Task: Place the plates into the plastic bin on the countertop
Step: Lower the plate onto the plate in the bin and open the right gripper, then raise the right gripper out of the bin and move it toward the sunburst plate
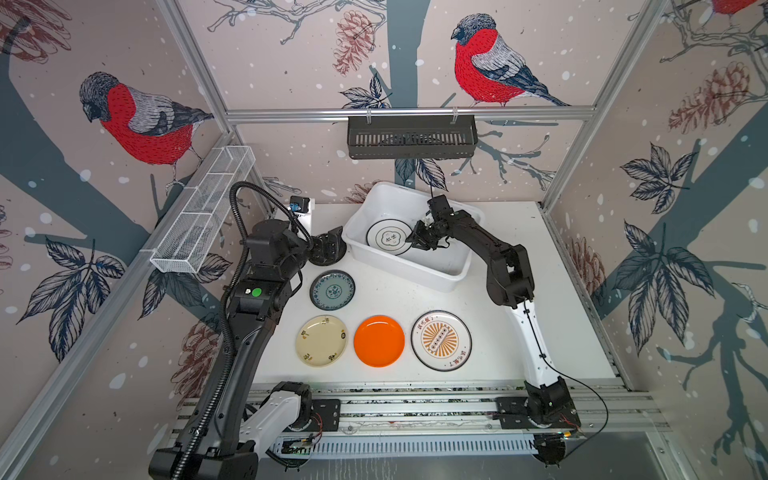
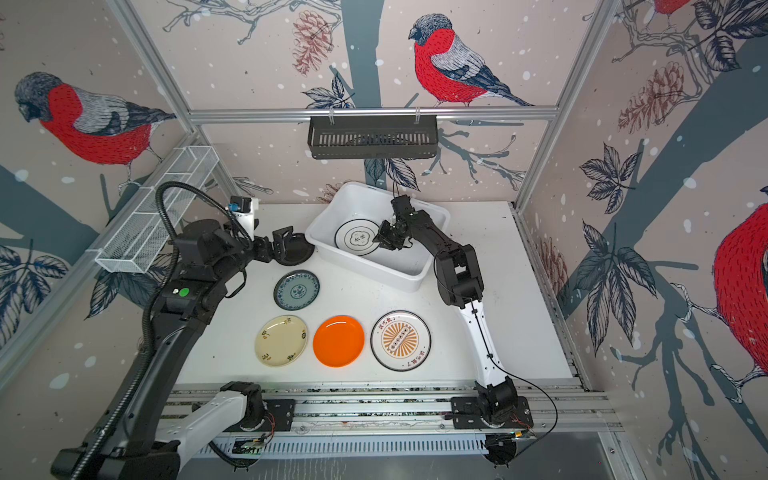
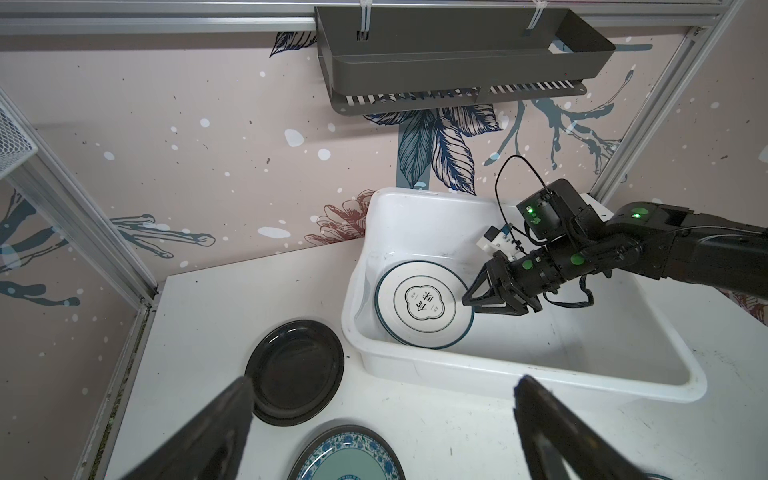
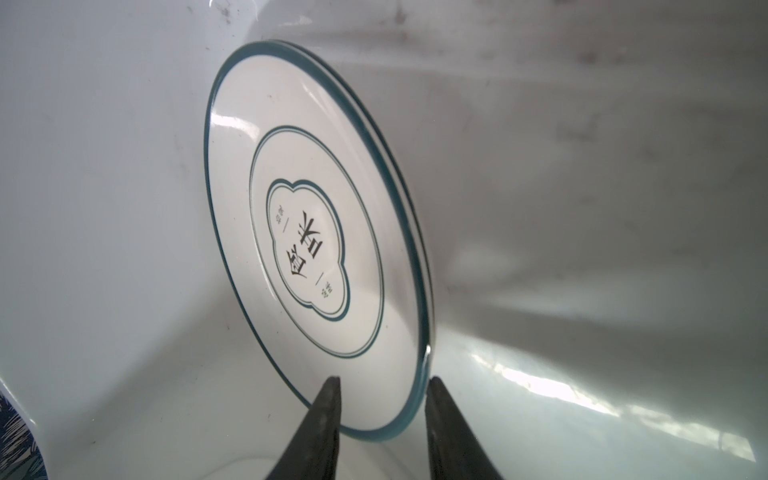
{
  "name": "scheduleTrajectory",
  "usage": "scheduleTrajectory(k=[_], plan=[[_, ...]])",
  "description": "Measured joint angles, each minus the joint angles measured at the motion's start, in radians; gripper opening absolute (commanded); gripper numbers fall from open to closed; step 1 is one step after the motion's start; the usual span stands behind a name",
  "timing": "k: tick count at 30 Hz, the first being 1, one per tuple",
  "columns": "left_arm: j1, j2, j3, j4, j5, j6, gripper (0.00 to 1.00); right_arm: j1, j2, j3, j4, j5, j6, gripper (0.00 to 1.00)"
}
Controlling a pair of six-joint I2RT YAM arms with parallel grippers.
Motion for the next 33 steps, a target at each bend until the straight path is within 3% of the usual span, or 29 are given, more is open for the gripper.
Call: scheduleTrajectory(k=[15, 22, 28, 33], plan=[[0.0, -0.003, -0.001, 0.0, -0.001, 0.008, 0.97, -0.009, -0.031, 0.011, -0.033, 0.038, -0.014, 0.39], [0.0, -0.001, -0.005, 0.0, 0.004, 0.034, 0.97, -0.02, -0.082, 0.084, -0.124, 0.117, -0.051, 0.38], [0.0, 0.029, -0.006, 0.0, 0.036, 0.064, 0.97, -0.043, -0.324, -0.005, -0.123, 0.106, -0.125, 0.38], [0.0, 0.059, 0.009, 0.001, 0.101, 0.095, 0.97, -0.069, -0.609, -0.265, -0.087, 0.055, -0.2, 0.38]])
